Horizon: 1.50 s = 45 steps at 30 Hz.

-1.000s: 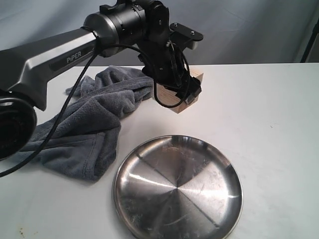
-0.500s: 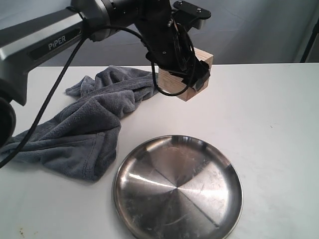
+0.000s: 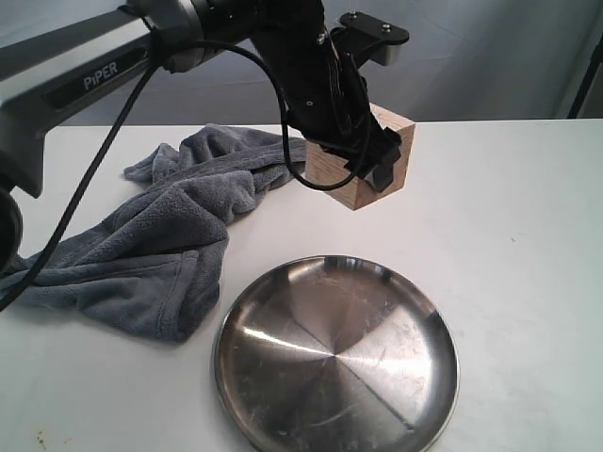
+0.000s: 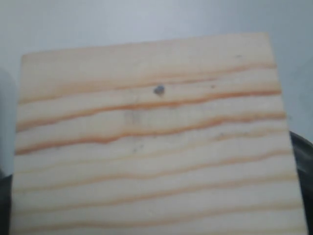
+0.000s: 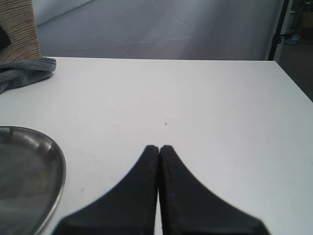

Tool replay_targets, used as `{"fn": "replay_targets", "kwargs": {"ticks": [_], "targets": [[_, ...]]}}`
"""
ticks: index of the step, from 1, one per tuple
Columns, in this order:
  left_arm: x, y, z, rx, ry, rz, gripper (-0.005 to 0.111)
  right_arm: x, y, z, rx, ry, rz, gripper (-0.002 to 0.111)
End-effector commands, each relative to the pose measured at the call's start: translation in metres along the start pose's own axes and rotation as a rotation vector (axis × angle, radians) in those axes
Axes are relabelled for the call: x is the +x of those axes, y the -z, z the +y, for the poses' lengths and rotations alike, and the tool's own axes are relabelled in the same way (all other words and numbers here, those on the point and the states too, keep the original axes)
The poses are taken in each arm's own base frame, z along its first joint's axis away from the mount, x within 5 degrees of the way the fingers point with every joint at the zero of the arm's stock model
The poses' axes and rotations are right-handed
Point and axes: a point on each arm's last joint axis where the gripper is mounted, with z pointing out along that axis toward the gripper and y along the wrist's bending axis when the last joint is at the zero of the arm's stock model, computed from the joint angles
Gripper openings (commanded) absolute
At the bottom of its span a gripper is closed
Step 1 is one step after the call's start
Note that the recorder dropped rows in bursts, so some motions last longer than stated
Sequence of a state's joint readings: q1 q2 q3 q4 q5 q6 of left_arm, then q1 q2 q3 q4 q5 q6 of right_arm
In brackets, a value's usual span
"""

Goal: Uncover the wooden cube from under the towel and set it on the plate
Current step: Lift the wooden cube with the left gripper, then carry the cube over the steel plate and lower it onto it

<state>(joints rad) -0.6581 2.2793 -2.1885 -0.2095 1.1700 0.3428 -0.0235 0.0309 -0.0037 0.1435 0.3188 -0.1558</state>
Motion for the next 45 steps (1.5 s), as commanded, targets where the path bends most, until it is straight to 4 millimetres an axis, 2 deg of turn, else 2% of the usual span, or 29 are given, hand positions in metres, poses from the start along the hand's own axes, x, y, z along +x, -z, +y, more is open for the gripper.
{"fn": "replay_targets", "kwargs": {"ticks": [1,5,11,13,19,26,30,37,40,45], "targets": [[-0.003,0.011,-0.008,0.017,-0.035,-0.014,0.036,0.001,-0.001,0.000,-0.003,0.002,0.002,0.000],[-0.004,0.016,-0.010,0.031,-0.030,-0.028,0.036,0.001,-0.001,0.000,-0.003,0.002,0.002,0.000],[-0.007,0.044,-0.015,0.023,-0.046,-0.070,0.036,0.001,-0.001,0.000,-0.003,0.002,0.002,0.000],[-0.007,0.048,-0.017,0.030,-0.047,-0.076,0.036,0.001,-0.001,0.000,-0.003,0.002,0.002,0.000],[0.007,0.038,-0.018,0.035,-0.053,-0.049,0.036,0.001,-0.001,0.000,-0.003,0.002,0.002,0.000],[0.035,0.042,-0.025,-0.004,-0.051,-0.128,0.036,0.001,-0.001,0.000,-0.003,0.002,0.002,0.000],[0.058,0.030,-0.028,-0.001,-0.051,-0.120,0.036,0.001,-0.001,0.000,-0.003,0.002,0.002,0.000],[0.078,0.013,-0.038,0.076,-0.046,-0.134,0.036,0.001,-0.001,0.000,-0.003,0.002,0.002,0.000],[0.082,0.007,-0.046,0.083,-0.086,-0.122,0.036,0.001,-0.001,0.000,-0.003,0.002,0.002,0.000],[0.086,-0.006,-0.072,0.079,-0.200,-0.093,0.036,0.001,-0.001,0.000,-0.003,0.002,0.002,0.000]]}}
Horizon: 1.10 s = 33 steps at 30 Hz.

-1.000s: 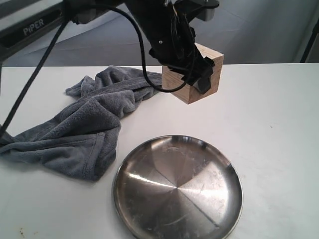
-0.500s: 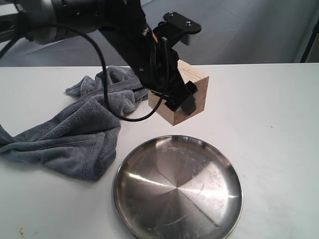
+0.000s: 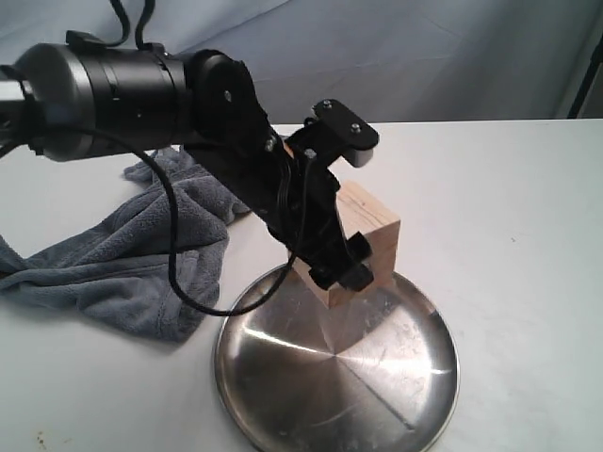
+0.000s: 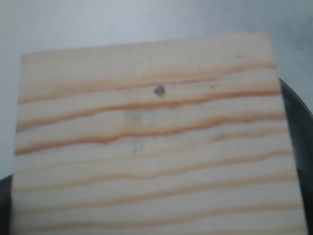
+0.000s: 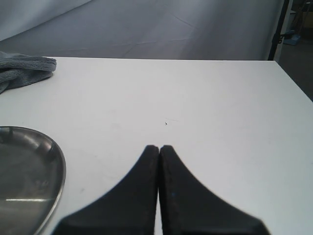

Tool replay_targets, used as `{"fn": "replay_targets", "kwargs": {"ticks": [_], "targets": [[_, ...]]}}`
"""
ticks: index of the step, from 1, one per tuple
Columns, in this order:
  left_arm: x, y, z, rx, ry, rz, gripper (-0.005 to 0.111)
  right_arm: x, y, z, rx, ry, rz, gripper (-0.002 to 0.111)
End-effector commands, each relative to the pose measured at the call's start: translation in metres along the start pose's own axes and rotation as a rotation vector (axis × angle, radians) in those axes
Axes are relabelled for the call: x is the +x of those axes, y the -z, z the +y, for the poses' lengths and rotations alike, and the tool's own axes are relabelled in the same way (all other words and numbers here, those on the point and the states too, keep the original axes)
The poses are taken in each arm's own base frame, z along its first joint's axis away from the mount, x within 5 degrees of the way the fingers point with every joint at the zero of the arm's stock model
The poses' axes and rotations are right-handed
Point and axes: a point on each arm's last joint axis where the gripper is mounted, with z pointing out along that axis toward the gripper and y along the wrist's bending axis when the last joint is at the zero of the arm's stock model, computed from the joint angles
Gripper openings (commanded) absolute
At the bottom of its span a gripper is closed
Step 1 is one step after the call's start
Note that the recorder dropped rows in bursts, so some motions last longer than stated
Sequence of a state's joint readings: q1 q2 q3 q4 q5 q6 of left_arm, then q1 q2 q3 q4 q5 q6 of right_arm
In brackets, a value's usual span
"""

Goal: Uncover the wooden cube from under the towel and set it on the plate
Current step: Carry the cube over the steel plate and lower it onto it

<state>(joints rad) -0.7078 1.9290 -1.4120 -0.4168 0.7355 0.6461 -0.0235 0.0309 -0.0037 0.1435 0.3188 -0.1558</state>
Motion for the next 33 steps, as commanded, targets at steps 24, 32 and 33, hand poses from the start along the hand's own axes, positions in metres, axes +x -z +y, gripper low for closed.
{"fn": "replay_targets", "kwargs": {"ticks": [24,32,33], "targets": [[0.067,-0.014,-0.053,-0.170,-0.054,-0.151,0.036,0.001,-0.001,0.000,-0.003,0.002,0.002,0.000],[0.071,-0.016,-0.053,-0.167,-0.052,-0.138,0.036,0.001,-0.001,0.000,-0.003,0.002,0.002,0.000],[0.073,-0.018,-0.053,-0.165,-0.051,-0.130,0.036,0.001,-0.001,0.000,-0.003,0.002,0.002,0.000]]}}
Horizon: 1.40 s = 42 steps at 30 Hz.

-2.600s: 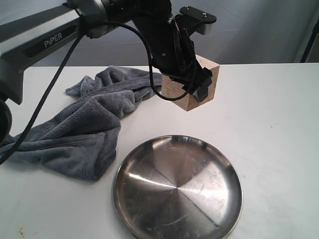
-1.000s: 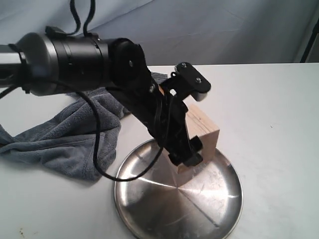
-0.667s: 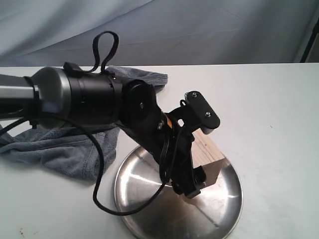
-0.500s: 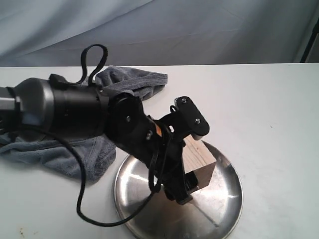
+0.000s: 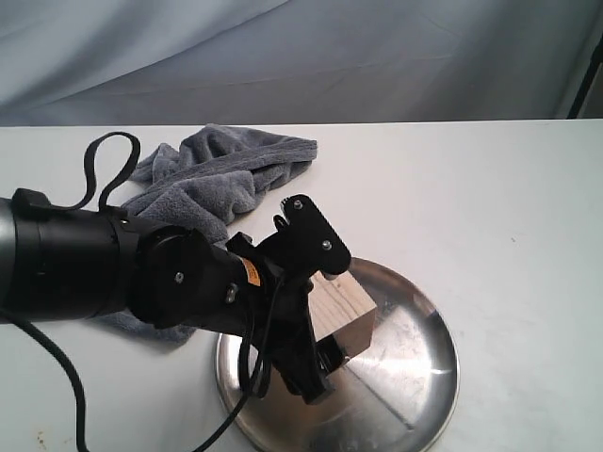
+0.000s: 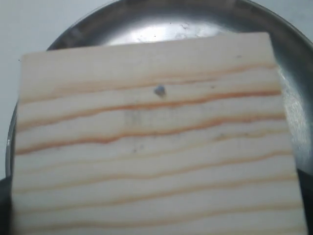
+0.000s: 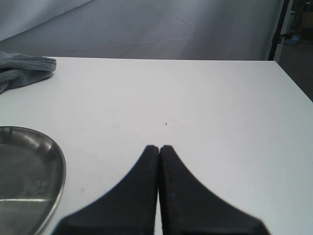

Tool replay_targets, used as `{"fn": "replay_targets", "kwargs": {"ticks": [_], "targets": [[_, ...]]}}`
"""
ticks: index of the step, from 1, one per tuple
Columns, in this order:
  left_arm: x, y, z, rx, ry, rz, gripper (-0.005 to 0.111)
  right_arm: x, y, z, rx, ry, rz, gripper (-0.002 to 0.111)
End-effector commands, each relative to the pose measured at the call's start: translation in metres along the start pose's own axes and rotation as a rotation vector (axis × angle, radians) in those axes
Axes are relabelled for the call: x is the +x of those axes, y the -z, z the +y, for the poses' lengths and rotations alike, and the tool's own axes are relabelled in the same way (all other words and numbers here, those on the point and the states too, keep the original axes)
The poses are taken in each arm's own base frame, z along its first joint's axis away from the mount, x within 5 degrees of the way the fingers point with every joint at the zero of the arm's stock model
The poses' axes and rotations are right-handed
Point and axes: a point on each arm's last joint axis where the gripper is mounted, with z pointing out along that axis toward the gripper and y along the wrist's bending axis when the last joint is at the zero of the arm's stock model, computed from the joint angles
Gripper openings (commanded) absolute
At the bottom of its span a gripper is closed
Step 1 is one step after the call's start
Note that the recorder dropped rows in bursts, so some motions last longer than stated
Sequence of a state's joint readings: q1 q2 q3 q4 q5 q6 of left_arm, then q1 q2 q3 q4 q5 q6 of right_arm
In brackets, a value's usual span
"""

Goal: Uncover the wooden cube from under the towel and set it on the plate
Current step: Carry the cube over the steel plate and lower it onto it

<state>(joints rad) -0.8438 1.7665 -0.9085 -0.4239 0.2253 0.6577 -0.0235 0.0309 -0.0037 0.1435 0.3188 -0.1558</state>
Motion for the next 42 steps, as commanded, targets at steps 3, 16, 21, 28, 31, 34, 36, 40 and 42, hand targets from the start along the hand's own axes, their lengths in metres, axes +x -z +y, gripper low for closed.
{"fn": "replay_targets", "kwargs": {"ticks": [3,16,21,28,31,34,36,40,42], "targets": [[0.003,-0.014,0.001,-0.017,0.013,-0.002,0.036,0.001,-0.001,0.000,-0.003,0.002,0.002,0.000],[0.009,-0.032,0.004,-0.047,0.024,0.002,0.067,0.001,-0.001,0.000,-0.003,0.002,0.002,0.000],[0.009,-0.032,0.004,-0.047,0.024,0.001,0.075,0.001,-0.001,0.000,-0.003,0.002,0.002,0.000],[0.009,-0.032,0.003,-0.046,0.025,0.003,0.093,0.001,-0.001,0.000,-0.003,0.002,0.002,0.000],[0.009,-0.032,0.003,-0.046,0.030,0.003,0.096,0.001,-0.001,0.000,-0.003,0.002,0.002,0.000],[0.009,-0.032,0.003,-0.046,0.047,0.002,0.096,0.001,-0.001,0.000,-0.003,0.002,0.002,0.000],[0.009,-0.032,0.003,-0.046,0.047,0.002,0.096,0.001,-0.001,0.000,-0.003,0.002,0.002,0.000],[0.007,-0.029,0.004,-0.049,0.049,-0.009,0.096,0.001,-0.001,0.000,-0.003,0.002,0.002,0.000],[0.005,-0.024,0.003,-0.046,0.053,-0.016,0.096,0.001,-0.001,0.000,-0.003,0.002,0.002,0.000]]}}
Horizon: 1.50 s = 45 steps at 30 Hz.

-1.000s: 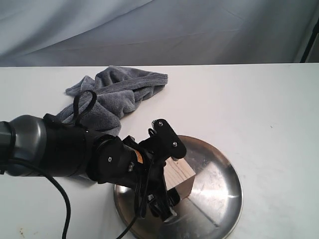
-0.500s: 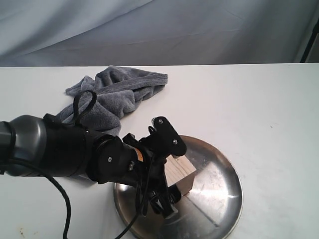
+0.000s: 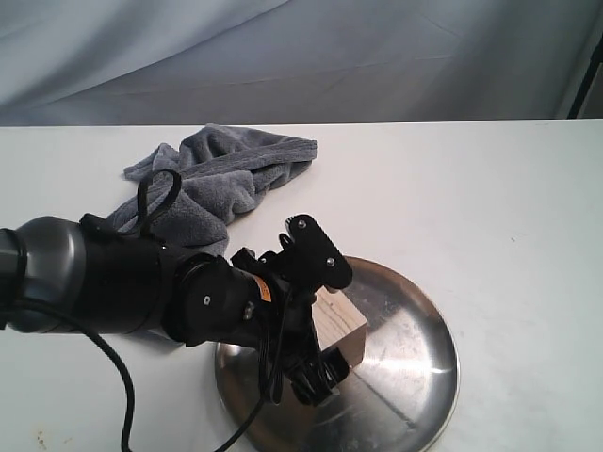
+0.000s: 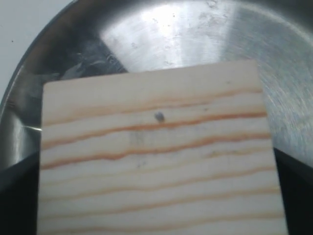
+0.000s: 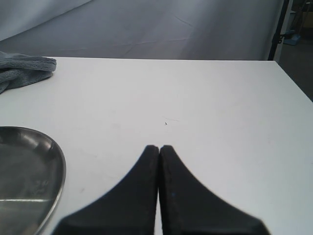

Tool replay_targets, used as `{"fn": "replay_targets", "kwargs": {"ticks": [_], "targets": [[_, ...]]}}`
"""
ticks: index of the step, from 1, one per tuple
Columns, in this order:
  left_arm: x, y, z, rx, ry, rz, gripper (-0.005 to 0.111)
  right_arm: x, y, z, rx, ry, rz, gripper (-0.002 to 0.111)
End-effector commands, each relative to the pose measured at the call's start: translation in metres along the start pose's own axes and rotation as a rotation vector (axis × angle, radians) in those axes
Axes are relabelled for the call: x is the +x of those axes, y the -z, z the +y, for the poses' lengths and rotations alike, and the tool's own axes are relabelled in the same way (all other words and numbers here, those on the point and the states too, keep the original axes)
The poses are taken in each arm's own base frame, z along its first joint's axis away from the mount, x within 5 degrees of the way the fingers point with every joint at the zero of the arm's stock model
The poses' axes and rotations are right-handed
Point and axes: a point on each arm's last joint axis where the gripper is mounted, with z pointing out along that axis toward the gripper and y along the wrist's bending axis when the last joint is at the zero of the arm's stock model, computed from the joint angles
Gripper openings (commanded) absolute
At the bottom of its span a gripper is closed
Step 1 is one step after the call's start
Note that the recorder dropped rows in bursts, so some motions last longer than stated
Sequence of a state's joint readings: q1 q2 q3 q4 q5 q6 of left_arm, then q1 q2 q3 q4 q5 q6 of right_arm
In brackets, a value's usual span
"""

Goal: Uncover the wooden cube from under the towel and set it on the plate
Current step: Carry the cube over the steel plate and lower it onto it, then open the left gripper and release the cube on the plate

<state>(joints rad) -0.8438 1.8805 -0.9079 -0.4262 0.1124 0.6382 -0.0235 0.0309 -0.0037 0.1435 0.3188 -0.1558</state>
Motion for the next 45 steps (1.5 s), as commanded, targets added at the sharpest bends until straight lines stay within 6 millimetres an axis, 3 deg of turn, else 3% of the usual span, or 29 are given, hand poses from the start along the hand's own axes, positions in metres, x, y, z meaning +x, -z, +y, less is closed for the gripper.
{"fn": "replay_targets", "kwargs": {"ticks": [1,20,30,34,38,45], "targets": [[-0.010,0.013,-0.001,-0.005,0.024,-0.047,0.096,0.001,-0.001,0.000,-0.003,0.002,0.002,0.000],[-0.035,0.071,0.002,-0.023,0.015,-0.203,0.096,0.001,-0.001,0.000,-0.003,0.002,0.002,0.000],[-0.035,0.071,0.003,-0.026,0.040,-0.204,0.096,0.001,-0.001,0.000,-0.003,0.002,0.002,0.000],[-0.033,0.071,0.012,-0.035,0.137,-0.204,0.094,0.001,-0.001,0.000,-0.003,0.002,0.002,0.000],[-0.027,0.072,0.029,-0.052,0.204,-0.179,0.086,0.001,-0.001,0.000,-0.003,0.002,0.002,0.000],[-0.012,0.074,0.055,-0.067,0.281,-0.114,0.054,0.001,-0.001,0.000,-0.003,0.002,0.002,0.000]]}}
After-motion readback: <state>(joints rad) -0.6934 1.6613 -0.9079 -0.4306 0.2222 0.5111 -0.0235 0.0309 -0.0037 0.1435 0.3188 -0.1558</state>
